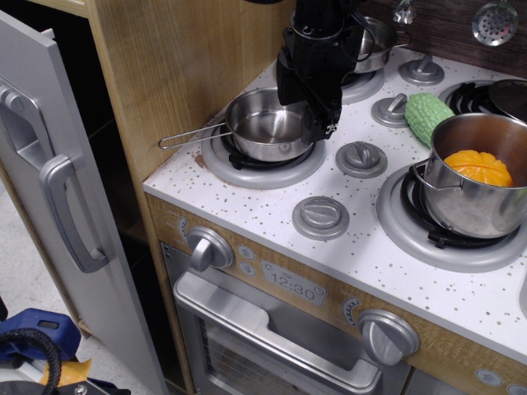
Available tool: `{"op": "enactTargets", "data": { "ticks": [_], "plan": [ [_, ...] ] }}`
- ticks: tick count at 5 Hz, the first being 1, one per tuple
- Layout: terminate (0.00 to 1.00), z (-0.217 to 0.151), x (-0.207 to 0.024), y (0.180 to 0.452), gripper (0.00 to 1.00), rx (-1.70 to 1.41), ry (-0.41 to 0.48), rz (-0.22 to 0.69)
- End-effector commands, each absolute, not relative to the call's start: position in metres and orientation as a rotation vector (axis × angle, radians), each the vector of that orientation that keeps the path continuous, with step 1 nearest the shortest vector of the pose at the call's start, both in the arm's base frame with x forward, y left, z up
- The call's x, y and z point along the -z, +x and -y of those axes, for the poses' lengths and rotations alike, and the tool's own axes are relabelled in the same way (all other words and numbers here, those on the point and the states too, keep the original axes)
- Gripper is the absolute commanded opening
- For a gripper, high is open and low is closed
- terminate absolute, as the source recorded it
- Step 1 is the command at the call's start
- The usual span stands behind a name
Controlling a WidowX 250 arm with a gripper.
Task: Pick up pan from stove
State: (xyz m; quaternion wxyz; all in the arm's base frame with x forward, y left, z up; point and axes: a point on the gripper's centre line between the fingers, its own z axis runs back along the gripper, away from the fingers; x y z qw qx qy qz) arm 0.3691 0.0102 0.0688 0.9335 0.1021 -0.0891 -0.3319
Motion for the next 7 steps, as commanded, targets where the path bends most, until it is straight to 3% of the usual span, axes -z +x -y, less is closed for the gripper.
{"op": "enactTargets", "data": {
  "ticks": [1,7],
  "plan": [
    [0.00,-0.010,-0.069,0.369,1.00,0.679,0.209,0.182],
    [0.00,-0.025,-0.045,0.370,1.00,0.571,0.155,0.190]
  ]
}}
